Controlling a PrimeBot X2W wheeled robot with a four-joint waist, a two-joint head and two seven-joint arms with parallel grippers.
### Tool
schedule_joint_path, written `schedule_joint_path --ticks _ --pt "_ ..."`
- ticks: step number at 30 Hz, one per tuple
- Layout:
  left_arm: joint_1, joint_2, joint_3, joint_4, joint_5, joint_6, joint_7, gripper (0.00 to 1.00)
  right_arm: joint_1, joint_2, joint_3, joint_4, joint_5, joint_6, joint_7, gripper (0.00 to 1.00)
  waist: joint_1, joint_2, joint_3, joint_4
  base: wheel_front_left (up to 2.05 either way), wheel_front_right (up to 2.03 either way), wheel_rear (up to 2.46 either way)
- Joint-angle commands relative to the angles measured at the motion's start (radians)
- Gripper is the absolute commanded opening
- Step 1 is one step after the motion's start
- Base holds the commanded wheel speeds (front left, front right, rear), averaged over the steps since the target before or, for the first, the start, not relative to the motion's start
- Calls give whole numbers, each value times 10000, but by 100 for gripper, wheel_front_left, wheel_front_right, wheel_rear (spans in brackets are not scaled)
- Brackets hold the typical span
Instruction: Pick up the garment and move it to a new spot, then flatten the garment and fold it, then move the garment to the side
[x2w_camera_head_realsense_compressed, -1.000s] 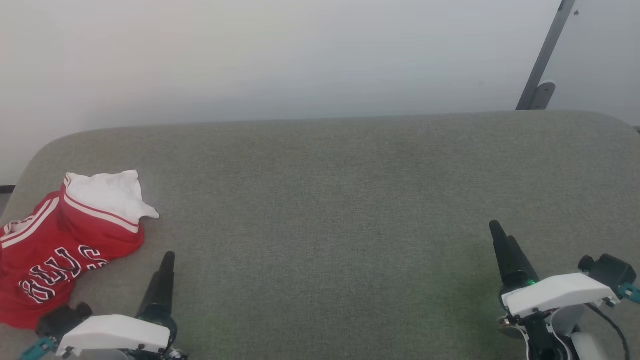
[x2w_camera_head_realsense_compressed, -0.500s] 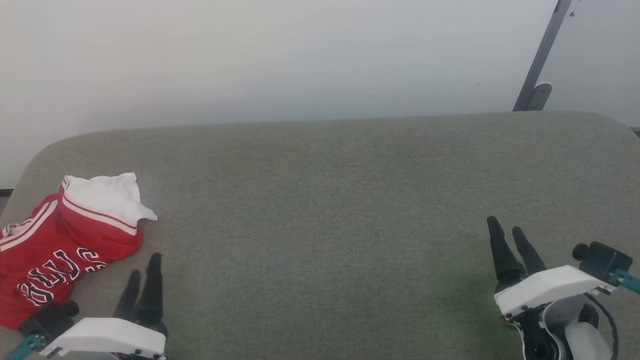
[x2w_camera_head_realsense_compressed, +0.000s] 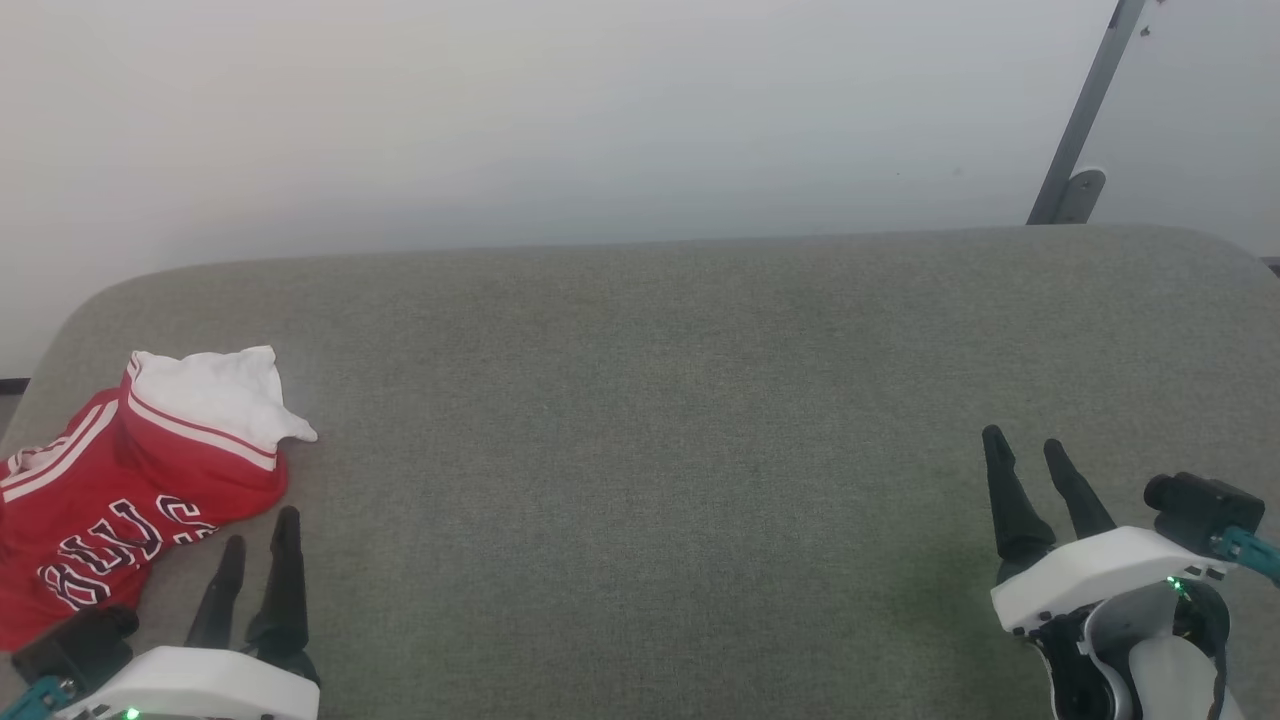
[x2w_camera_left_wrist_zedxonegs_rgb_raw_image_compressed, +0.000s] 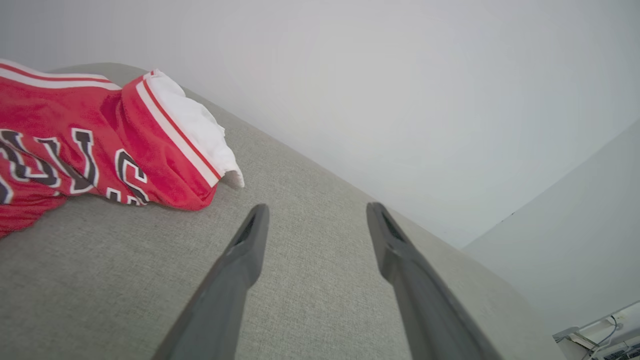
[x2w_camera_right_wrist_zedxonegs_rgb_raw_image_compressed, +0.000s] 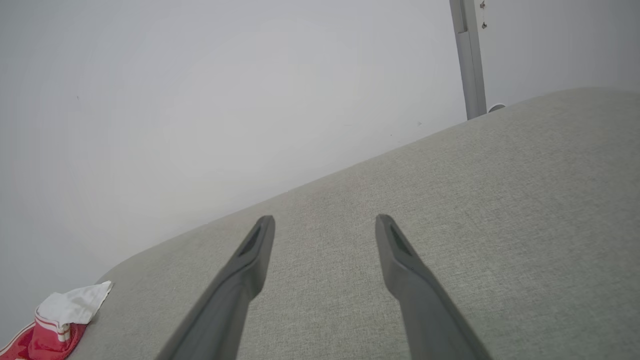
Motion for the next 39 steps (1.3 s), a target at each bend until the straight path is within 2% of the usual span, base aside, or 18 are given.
schedule_joint_path --ticks 1,39 --pt "23 101 82 -144 370 -91 -125 100 -232 -40 -3 -136 -338 2 -109 100 0 0 -6 1 0 0 0" --pt "391 220 480 -441 3658 -520 -975 100 -278 24 136 -299 -3908 2 -634 100 0 0 -80 -92 0 0 0"
